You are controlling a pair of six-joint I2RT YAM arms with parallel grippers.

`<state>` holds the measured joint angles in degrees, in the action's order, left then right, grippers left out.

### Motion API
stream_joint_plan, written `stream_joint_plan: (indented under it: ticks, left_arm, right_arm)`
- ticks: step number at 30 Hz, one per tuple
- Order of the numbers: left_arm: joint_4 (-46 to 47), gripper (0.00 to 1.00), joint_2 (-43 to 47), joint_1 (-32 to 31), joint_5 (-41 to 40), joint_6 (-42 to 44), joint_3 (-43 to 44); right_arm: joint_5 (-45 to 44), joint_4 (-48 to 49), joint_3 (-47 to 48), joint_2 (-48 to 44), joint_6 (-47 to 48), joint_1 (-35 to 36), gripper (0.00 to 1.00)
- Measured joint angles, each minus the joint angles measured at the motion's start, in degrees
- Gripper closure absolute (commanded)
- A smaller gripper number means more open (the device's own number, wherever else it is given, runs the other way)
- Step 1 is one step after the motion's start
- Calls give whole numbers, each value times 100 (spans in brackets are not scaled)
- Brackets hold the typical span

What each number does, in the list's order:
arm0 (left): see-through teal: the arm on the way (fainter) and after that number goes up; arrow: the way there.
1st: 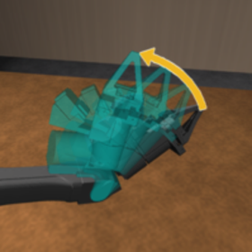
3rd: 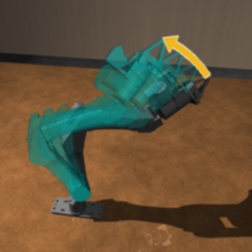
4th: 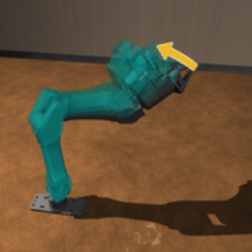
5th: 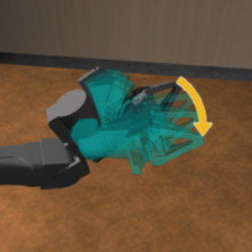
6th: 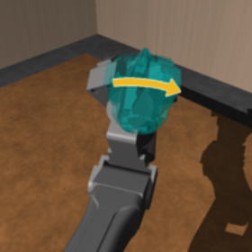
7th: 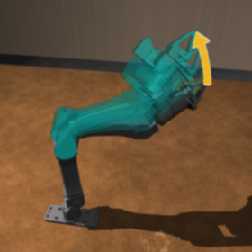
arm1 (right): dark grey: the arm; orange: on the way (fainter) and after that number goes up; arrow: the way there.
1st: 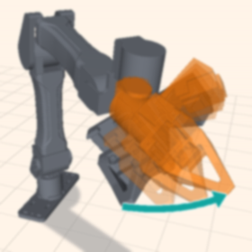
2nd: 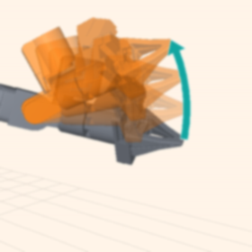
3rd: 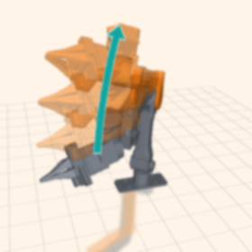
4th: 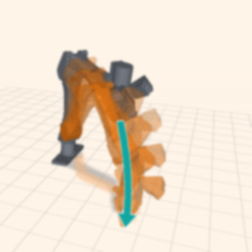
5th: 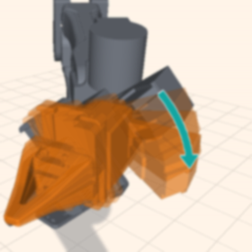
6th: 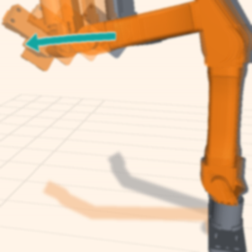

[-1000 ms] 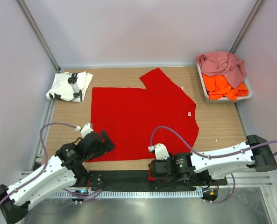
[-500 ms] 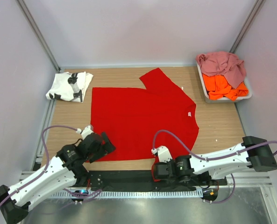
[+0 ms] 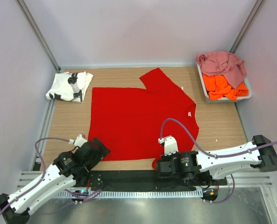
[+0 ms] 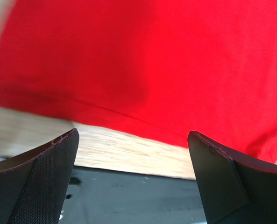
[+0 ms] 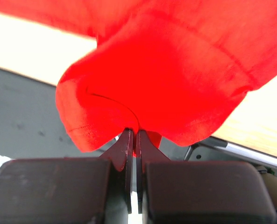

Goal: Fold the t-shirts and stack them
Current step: Fold the tshirt

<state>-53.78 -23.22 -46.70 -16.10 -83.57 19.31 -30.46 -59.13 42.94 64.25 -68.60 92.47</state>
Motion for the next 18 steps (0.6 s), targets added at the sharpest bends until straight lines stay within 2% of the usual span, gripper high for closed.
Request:
stream_joint_plan:
  ticks: [4, 10, 13, 14, 15, 18]
  left_arm:
    - [-610, 0, 31, -7, -352, -330, 109]
    - [-710, 0, -1539, -4, -649, -448, 398]
    - [-695, 8, -2011, 50, -706, -455, 413]
    - [-691, 10, -2055, 105, -719, -457, 413]
    - [-673, 17, -2059, 155, -745, -457, 413]
    - [-629, 25, -2055, 295, -835, -457, 413]
  right_arm:
    - [-439, -162, 79, -63, -367, 0, 99]
    - [-898, -299, 76, -584, -612, -55, 99]
    - [-1027, -398, 76, -844, -634, -114, 99]
    - [-1054, -426, 76, -909, -638, -125, 99]
    - [-1078, -455, 76, -990, -640, -138, 99]
    - [-1128, -518, 59, -1248, -640, -146, 99]
